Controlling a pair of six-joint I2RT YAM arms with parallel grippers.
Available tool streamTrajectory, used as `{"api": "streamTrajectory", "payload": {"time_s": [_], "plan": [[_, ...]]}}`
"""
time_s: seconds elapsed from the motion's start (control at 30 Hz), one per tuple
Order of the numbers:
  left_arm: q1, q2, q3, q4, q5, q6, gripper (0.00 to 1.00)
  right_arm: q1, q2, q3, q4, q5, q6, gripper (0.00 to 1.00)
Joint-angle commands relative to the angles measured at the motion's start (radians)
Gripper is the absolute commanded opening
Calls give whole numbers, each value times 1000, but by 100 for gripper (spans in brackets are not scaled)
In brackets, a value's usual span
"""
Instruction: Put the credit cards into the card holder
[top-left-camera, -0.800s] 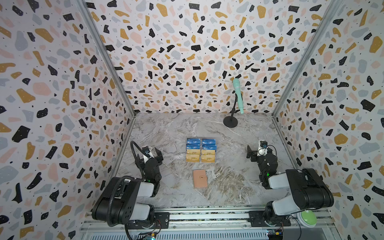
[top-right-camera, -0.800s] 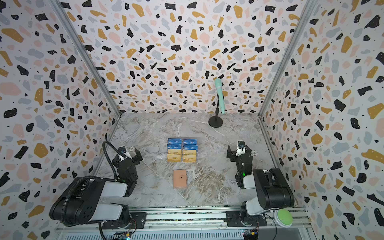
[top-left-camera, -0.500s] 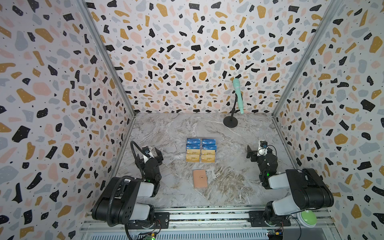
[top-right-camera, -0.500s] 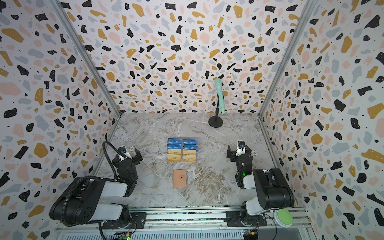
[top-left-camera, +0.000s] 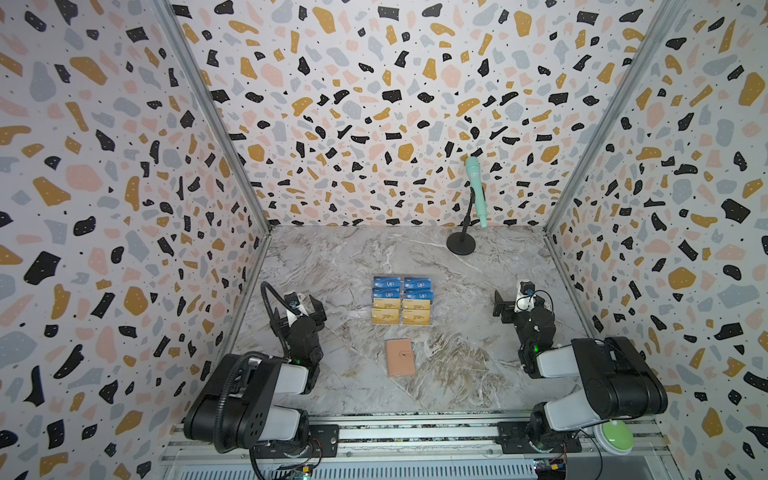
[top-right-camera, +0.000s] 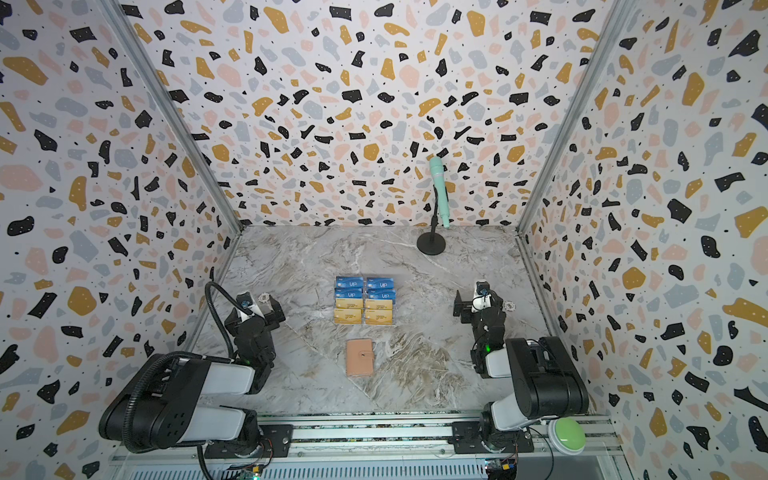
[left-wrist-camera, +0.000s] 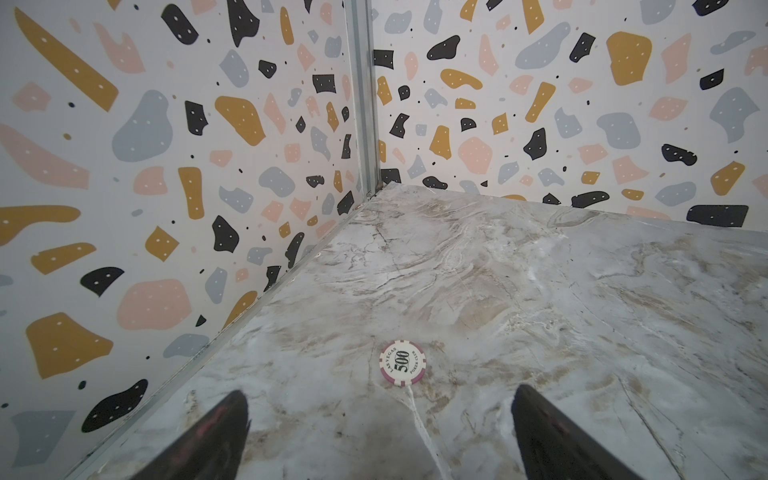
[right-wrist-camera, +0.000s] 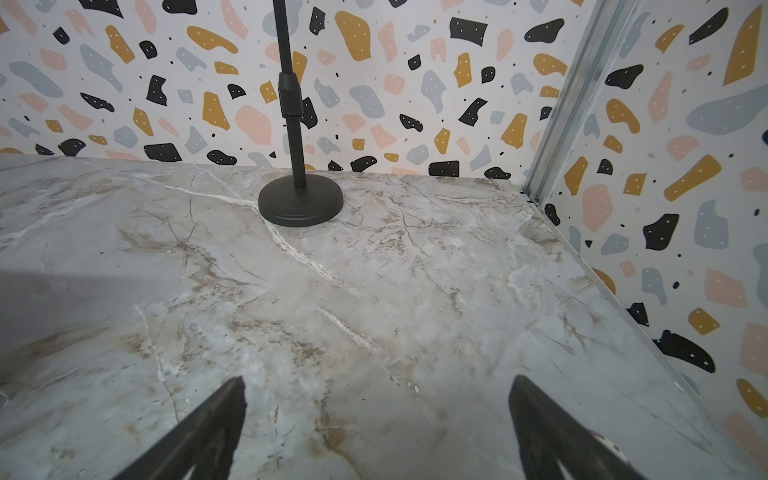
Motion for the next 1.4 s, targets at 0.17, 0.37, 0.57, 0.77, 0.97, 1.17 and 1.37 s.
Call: {"api": "streamTrajectory", "payload": {"time_s": [0.17, 0.37, 0.57, 0.77, 0.97, 1.17, 1.37], "plan": [[4, -2, 14, 27, 0, 1, 100, -1, -5, 6, -13, -3, -1, 99], [4, -2, 14, 27, 0, 1, 100, -2, -5, 6, -12, -4, -2, 99], [4, 0, 17, 27, -1, 1, 100, -1, -4, 7, -12, -3, -1, 99], [4, -18, 19, 17, -44, -18, 100, -2, -15, -1, 2, 9, 2, 99], [5, -136, 190, -371, -124, -52, 100, 6, -207, 146, -432, 44, 17, 100], [-12, -182, 461, -972, -150, -196, 100, 12, -351, 213, -614, 28, 80, 92], [-128, -232, 667, -1416, -185, -329, 94, 41, -507, 280, -872, -49, 163, 84]]}}
